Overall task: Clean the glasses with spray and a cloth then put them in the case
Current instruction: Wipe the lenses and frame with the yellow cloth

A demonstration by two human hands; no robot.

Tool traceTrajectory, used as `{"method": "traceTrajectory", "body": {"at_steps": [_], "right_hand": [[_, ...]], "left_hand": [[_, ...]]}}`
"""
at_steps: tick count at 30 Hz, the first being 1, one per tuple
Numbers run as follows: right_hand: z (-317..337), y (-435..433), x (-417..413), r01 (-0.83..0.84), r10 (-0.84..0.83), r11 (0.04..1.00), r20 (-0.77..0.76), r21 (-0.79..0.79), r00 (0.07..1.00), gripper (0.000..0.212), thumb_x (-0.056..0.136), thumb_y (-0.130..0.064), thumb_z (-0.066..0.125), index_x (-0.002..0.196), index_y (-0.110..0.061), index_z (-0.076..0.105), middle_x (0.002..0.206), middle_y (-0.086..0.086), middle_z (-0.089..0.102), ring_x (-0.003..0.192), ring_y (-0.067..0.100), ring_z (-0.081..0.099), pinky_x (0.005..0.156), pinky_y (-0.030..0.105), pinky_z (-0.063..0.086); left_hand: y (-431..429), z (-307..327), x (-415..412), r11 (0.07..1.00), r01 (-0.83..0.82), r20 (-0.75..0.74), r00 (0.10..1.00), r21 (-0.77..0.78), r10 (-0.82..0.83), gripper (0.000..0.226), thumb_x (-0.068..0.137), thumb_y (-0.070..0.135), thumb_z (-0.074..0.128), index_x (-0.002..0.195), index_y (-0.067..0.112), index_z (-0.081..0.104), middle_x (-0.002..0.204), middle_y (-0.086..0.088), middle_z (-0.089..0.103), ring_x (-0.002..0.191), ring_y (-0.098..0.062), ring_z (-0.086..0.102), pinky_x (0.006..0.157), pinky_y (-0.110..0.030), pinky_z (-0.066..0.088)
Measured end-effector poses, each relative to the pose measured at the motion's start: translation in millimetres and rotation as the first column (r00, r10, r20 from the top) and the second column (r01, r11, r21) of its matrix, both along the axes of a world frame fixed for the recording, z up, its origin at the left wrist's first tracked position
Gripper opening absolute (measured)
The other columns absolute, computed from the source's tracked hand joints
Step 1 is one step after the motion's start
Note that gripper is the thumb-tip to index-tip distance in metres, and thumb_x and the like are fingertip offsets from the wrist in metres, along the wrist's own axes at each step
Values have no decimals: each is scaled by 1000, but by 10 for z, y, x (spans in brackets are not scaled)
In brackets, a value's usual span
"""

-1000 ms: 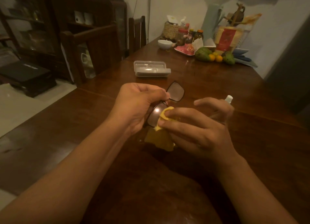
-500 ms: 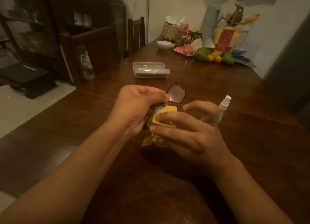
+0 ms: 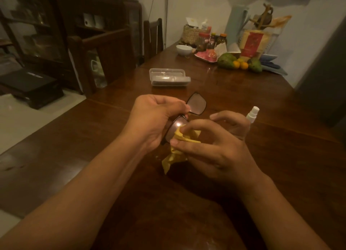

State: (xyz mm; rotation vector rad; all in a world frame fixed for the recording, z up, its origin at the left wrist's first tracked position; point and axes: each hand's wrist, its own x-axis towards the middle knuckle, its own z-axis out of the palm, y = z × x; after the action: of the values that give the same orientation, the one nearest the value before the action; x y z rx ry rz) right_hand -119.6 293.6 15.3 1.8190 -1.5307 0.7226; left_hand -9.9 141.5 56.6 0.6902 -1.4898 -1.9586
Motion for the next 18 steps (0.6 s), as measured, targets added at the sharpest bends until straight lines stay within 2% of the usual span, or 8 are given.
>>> {"method": "traceTrajectory", "body": {"at_steps": [7, 11, 14, 18], "right_hand": [[12, 28, -39, -8, 9, 1000, 6, -24, 1000, 29, 94, -35, 72, 123, -36, 69, 124, -9, 68, 120, 28, 45, 87, 47, 35], [47, 44, -64, 48, -50, 996, -20, -80, 999, 24, 98, -32, 68, 121, -29, 72, 124, -11, 70, 110, 31, 60, 91, 42, 36], [53, 47, -48, 53, -57, 993, -34, -105, 998, 23, 98, -32, 68, 120, -27, 74, 120, -12, 71, 110, 29, 60, 90, 44, 39], [42, 41, -57, 23, -22, 992, 14, -122, 1000, 19, 98, -25, 68, 114, -20, 75, 113, -9, 73, 105, 29, 60, 94, 33, 35]], "left_hand": [[-27, 2, 16, 999, 31, -1, 1000, -33, -31, 11, 69, 9, 86, 79, 10, 81, 79, -11, 78, 70, -20, 76, 54, -28, 56], [-56, -5, 38, 980, 196, 56, 979, -19, -195, 30, 57, 15, 88, 87, 16, 82, 88, -10, 79, 79, -19, 77, 60, -25, 57], [-58, -31, 47, 959, 284, 100, 955, -24, -280, 41, 50, 15, 89, 90, 21, 82, 94, -7, 80, 87, -17, 76, 67, -29, 57], [-51, -4, 56, 968, 243, 80, 968, -62, -237, 40, 46, 12, 85, 86, 18, 82, 86, -11, 79, 75, -17, 77, 58, -24, 56]]}}
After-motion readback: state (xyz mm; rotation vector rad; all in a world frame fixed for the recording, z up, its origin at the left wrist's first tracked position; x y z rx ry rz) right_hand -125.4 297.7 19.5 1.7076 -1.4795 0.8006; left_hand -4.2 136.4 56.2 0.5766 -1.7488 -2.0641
